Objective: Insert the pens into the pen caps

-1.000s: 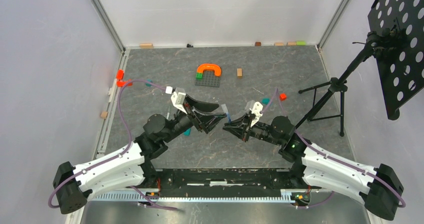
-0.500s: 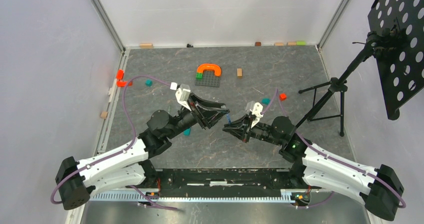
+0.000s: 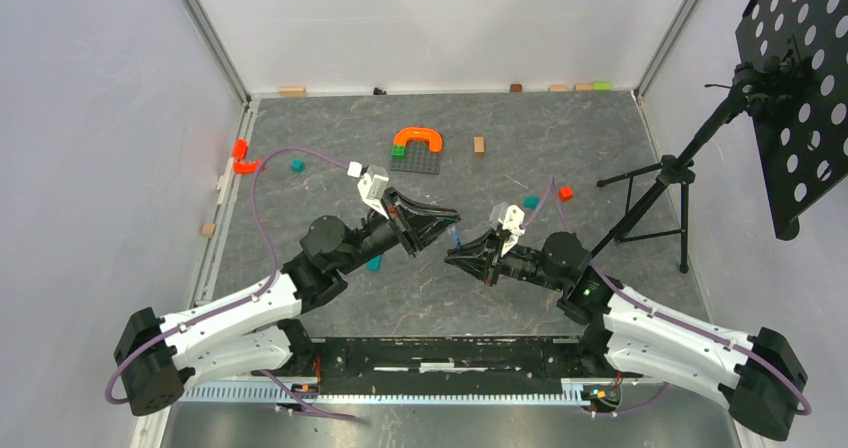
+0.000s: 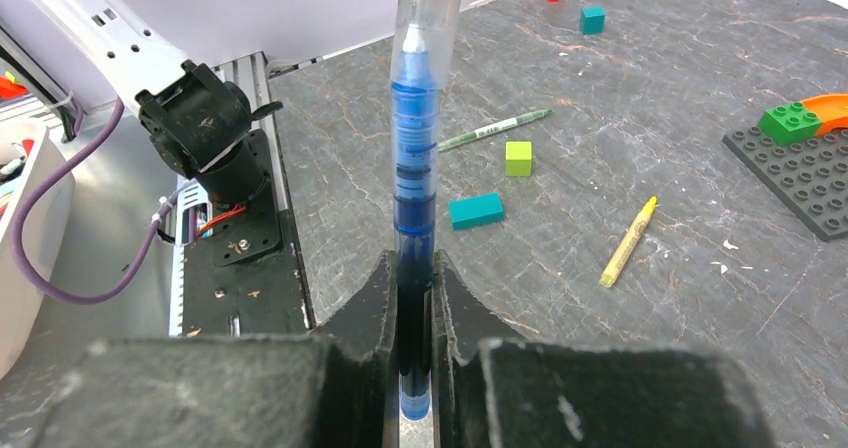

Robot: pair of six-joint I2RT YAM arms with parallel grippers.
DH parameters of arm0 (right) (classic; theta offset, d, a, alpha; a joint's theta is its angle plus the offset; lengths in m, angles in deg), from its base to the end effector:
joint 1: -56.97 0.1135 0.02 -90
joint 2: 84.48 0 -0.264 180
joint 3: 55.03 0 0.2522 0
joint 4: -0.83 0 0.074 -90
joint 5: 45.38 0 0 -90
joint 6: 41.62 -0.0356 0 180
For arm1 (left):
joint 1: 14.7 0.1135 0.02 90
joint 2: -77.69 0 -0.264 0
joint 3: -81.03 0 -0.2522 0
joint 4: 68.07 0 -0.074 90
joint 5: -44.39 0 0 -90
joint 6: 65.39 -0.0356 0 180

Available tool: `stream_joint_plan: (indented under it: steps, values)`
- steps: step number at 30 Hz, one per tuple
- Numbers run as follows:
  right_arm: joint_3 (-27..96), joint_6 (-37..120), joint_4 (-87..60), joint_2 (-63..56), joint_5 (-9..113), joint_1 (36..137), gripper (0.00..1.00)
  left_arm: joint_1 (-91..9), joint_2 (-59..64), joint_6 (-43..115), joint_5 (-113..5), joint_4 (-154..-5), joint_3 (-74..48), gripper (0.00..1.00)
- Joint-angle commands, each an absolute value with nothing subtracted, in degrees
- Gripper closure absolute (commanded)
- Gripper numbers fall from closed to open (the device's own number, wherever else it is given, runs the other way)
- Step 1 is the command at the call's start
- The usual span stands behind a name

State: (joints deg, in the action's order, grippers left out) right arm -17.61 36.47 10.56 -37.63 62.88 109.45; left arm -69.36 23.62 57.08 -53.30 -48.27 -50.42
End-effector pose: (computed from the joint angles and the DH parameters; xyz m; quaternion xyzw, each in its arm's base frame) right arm 0.1106 0.1623 0.2653 -0.3469 0.6141 0.4676 0.5327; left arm 0.1245 -0.1839 0.3300 0.1698 0.5907 -0.5727 0.5424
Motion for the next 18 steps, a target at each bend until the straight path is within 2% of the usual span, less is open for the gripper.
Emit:
stream_joint_plan:
  steps: [1,4,18]
  values:
    - [-15.7,36.9,12.2,-36.8,63.4,109.7,1.0,-69.5,23.1,55.5,-56.2,-45.9,-48.1,0.92]
    - [-15.0,36.3,11.8,-36.4,62.8,109.7,1.0,-69.5,23.1,55.4,-56.4,-45.7,-48.4,0.98]
    - [-7.6,32.9,2.6,-32.5,59.5,109.6,1.0,-69.5,22.9,50.6,-55.4,-48.7,-47.9,0.98]
